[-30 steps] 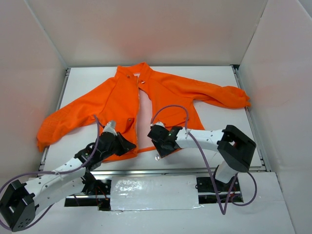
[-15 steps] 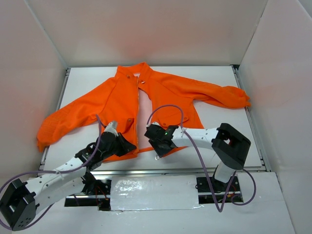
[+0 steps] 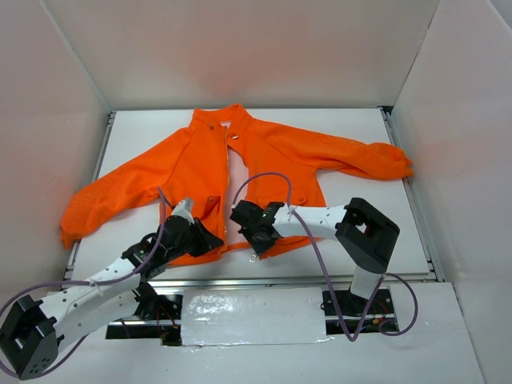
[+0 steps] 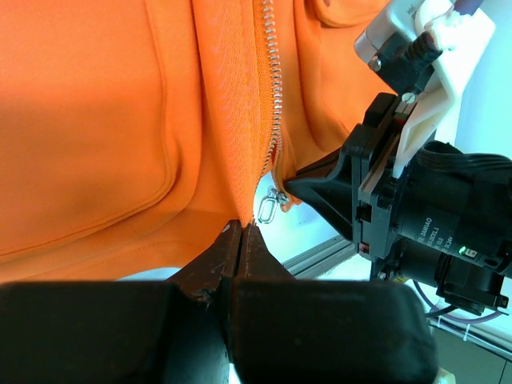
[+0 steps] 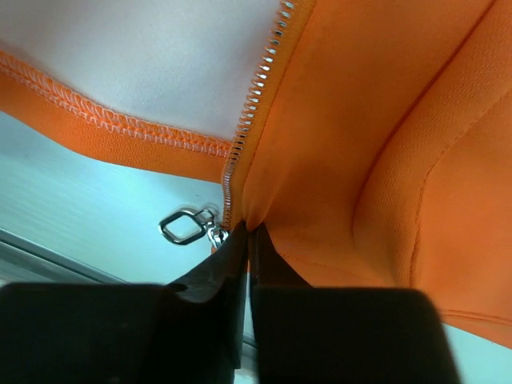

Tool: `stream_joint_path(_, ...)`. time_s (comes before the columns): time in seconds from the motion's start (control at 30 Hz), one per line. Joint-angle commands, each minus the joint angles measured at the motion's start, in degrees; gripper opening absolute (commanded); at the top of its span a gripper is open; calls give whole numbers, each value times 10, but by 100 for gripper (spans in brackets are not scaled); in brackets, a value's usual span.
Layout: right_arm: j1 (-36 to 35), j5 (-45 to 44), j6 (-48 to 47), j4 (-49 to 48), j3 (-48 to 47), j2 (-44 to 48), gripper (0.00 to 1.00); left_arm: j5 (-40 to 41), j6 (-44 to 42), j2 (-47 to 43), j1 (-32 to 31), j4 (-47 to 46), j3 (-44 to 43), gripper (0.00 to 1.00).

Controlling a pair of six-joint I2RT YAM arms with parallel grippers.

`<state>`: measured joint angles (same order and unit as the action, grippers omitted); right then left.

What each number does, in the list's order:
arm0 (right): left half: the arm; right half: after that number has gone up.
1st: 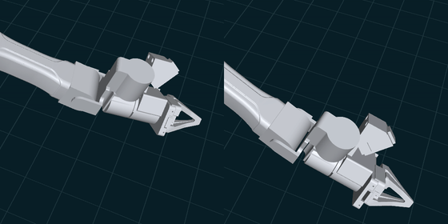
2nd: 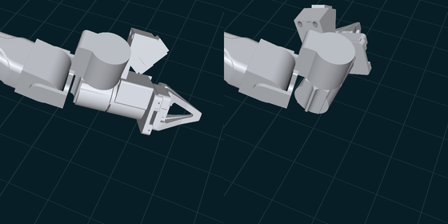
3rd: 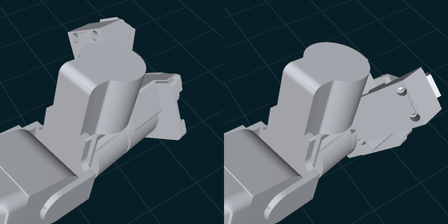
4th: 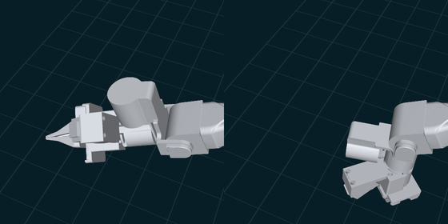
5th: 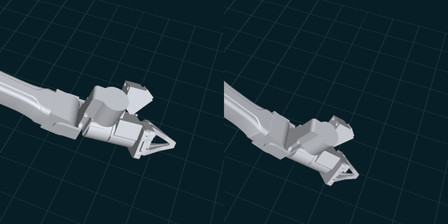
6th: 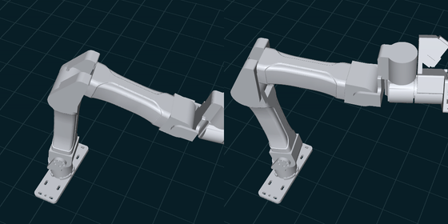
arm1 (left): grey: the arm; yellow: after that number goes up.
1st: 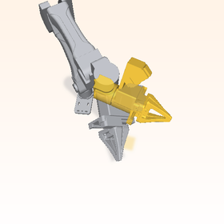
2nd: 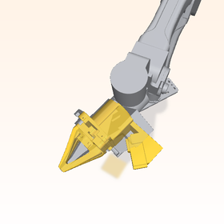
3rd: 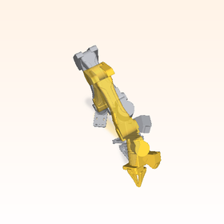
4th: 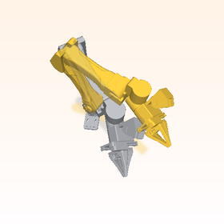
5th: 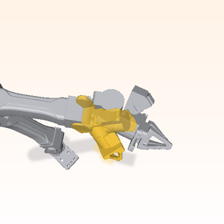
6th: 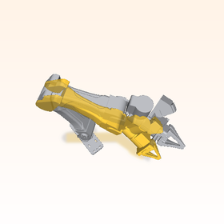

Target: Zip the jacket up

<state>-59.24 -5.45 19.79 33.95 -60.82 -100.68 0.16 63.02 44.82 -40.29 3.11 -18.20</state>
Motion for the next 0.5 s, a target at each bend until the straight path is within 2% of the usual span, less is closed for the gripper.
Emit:
stream_joint_path(0.0,-6,50,17,-22,19,-36,0,-5,-11,-16,-3,10,-23,0)
stream_joint_path(0.17,-4,28,59,-51,34,-14,0,-4,-11,-20,-3,13,-24,0)
stream_joint_path(0.47,-4,-56,196,-104,69,153,0,-4,-19,5,-4,-21,-30,0)
